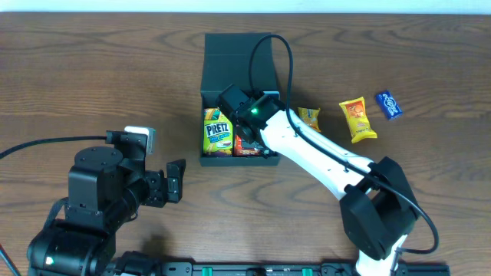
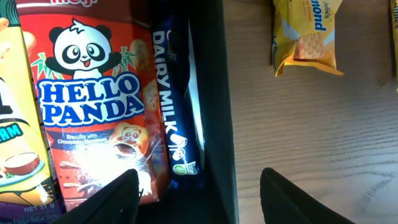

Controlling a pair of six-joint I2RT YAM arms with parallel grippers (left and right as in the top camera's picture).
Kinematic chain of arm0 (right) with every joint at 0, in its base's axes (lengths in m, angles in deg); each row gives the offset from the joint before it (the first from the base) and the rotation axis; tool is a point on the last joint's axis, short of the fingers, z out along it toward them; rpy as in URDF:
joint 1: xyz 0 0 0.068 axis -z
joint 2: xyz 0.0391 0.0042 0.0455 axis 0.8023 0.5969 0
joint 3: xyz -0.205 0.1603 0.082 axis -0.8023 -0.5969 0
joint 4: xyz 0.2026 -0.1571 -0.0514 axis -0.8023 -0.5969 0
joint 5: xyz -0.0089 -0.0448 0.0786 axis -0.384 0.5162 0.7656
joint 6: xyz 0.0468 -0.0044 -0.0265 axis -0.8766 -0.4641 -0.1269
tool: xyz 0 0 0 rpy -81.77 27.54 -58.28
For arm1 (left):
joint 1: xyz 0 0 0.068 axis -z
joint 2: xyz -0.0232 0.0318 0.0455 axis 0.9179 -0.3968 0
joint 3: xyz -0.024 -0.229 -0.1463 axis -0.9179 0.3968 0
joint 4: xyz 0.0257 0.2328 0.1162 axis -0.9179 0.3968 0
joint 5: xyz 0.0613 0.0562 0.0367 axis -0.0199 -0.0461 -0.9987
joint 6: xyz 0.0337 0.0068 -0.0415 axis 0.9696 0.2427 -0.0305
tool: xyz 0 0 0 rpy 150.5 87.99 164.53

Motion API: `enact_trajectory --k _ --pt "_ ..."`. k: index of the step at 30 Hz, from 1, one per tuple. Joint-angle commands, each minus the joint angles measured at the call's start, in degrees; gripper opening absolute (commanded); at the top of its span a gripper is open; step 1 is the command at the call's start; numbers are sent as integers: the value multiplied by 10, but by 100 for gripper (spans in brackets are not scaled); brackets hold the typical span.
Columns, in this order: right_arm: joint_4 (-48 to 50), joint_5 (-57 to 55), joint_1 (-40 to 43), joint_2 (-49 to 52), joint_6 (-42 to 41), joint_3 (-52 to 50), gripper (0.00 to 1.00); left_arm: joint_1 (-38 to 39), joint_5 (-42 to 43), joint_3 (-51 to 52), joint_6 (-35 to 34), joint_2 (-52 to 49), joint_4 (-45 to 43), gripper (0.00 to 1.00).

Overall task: Pack container
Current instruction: 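Lower the Dairy Milk bar upright beside the Hello Panda box and release, then withdraw the right gripper toward the orange snack bag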

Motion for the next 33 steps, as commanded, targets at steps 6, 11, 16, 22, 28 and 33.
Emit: enact_trajectory --k 6,11,16,22,28,33 --pt "-4 -16 9 -69 8 6 61 -1 2 -2 4 0 2 95" --pt "14 -22 26 -140 29 6 69 -1 2 -2 4 0 1 95" --pt "26 -37 68 -206 43 6 74 -1 2 -2 4 0 1 95" --pt "26 -76 137 -248 58 6 82 -1 2 -2 4 0 1 95" --pt "28 -79 223 -249 107 6 86 -1 2 -2 4 0 1 95" --pt "45 -72 279 -235 116 6 89 -1 2 -2 4 0 1 95"
